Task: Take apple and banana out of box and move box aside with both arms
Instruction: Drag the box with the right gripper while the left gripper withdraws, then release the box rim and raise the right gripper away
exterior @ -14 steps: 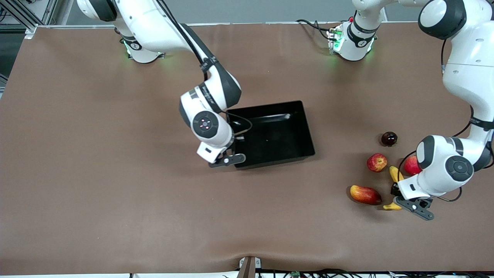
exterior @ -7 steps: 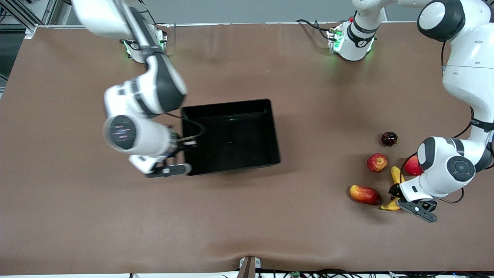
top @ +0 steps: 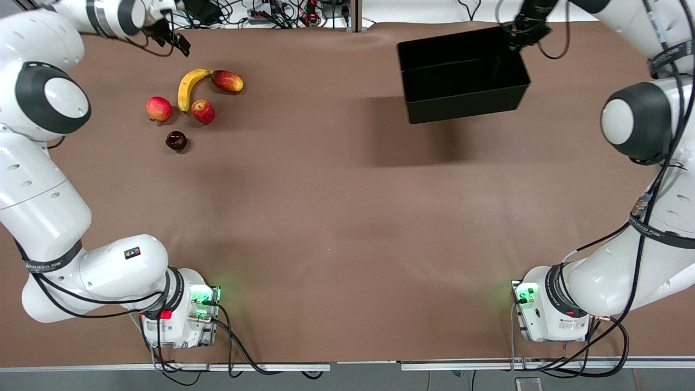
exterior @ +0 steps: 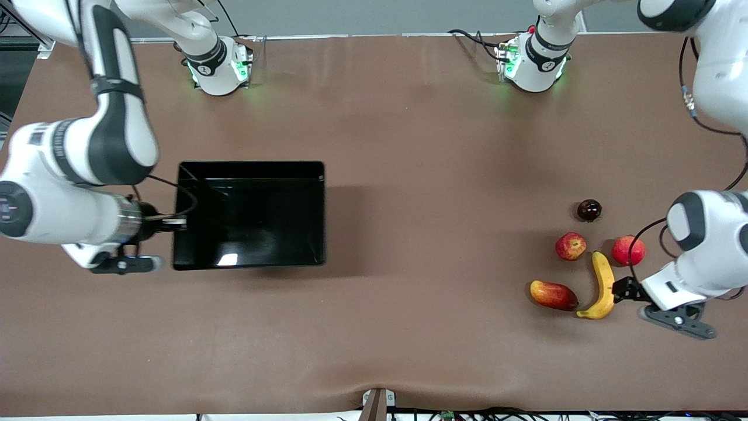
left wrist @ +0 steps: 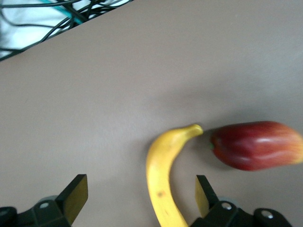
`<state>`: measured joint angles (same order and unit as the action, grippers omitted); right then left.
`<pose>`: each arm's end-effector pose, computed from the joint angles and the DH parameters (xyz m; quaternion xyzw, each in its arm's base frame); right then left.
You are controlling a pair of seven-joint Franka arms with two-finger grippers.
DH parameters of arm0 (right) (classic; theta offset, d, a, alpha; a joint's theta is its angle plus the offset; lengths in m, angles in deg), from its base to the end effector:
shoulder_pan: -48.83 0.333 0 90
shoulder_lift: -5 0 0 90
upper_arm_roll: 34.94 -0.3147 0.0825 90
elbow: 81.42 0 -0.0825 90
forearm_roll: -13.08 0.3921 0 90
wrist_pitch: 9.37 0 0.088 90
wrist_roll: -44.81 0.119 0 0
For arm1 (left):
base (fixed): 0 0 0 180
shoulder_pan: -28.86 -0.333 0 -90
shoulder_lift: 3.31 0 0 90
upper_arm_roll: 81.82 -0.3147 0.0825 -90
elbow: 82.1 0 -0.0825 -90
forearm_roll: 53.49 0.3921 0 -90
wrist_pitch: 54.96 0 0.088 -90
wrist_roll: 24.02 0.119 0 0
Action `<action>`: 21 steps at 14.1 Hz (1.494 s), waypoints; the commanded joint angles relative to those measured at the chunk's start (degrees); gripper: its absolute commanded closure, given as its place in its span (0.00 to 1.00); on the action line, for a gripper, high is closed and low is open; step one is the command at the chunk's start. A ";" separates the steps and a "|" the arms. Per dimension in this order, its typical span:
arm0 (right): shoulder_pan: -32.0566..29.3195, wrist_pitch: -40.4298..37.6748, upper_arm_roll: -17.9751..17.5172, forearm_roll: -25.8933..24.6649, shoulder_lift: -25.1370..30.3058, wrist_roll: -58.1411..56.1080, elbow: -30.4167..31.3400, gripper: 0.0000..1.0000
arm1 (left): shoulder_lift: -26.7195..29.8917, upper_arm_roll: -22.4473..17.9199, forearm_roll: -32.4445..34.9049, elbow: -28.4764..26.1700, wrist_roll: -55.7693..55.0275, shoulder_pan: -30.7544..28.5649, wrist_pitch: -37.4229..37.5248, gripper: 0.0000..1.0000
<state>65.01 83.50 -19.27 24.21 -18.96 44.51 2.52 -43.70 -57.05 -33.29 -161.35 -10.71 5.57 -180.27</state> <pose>0.6540 0.0519 0.4155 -0.9916 0.0054 0.1227 0.0395 0.7476 0.0646 0.3211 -0.9833 0.1609 -0.0806 0.0265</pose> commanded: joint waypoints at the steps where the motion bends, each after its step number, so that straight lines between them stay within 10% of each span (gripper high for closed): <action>1: -5.53 4.50 -1.08 -0.41 3.66 -6.00 7.36 1.00 | 6.11 2.99 -0.95 -2.14 -12.30 0.26 8.21 0.00; 7: -19.42 24.27 -1.26 0.12 3.40 -20.87 21.43 1.00 | 12.44 6.00 -0.42 -2.05 -23.15 0.26 17.37 0.00; 19: -27.69 31.24 -1.35 6.89 -2.48 -32.22 25.75 1.00 | 28.35 6.35 -5.43 -1.61 -22.81 -0.70 28.54 0.00; 20: -28.13 31.24 -1.43 7.06 -2.93 -32.22 25.66 0.89 | 29.23 6.35 -5.43 -1.61 -22.72 -0.70 29.59 0.00; 21: -28.05 30.72 -1.43 7.06 -3.02 -32.14 25.40 0.43 | 29.67 6.35 -5.43 -1.61 -22.80 -0.70 30.64 0.00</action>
<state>39.03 114.63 -19.43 29.94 -22.32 13.08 27.54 -16.35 -50.73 -37.52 -161.69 -33.27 5.59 -151.36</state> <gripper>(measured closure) 0.894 0.000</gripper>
